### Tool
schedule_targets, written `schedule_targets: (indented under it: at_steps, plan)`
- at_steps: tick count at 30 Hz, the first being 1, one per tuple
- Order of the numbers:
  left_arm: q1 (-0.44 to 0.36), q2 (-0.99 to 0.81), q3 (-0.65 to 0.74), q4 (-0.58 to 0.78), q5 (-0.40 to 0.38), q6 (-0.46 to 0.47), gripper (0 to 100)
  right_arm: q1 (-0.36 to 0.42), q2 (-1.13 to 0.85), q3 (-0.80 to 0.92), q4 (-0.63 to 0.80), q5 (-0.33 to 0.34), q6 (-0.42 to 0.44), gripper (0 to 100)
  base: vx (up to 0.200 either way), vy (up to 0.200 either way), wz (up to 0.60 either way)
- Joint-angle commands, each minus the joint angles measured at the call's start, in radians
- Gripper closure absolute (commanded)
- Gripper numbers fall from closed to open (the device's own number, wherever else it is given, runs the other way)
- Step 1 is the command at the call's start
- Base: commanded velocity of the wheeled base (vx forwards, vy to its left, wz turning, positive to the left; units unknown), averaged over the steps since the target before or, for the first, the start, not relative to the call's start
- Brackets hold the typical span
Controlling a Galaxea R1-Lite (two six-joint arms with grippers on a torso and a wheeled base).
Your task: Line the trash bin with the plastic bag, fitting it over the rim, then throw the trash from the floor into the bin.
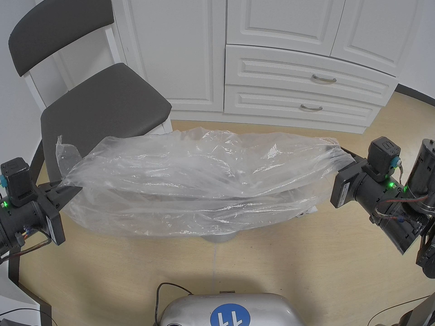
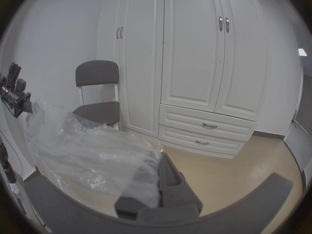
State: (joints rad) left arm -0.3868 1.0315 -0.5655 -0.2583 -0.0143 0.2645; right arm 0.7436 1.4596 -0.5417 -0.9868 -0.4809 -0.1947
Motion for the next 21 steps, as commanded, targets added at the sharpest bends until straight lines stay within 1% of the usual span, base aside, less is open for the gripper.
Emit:
schedule_targets:
  at_steps: [1, 11, 12, 14, 21]
  plan:
    - [0.029, 0.044, 0.003, -0.030, -0.004, -0.004, 100, -0.001, -0.002, 0.005, 0.019, -0.002, 0.000, 100, 0.000, 0.000, 0.00]
    - [0.057, 0.061, 0.001, -0.044, -0.006, -0.005, 100, -0.001, -0.001, 0.005, 0.022, -0.022, -0.011, 100, 0.000, 0.000, 0.00]
    - [0.075, 0.064, -0.005, -0.045, -0.006, -0.007, 100, -0.003, 0.001, 0.000, 0.022, -0.038, -0.014, 100, 0.000, 0.000, 0.00]
    - [0.094, 0.067, -0.005, -0.048, -0.007, -0.007, 100, -0.004, 0.002, -0.001, 0.023, -0.047, -0.014, 100, 0.000, 0.000, 0.00]
    - [0.112, 0.068, -0.005, -0.070, -0.007, -0.007, 100, -0.017, 0.010, -0.004, 0.022, -0.058, -0.015, 100, 0.000, 0.000, 0.00]
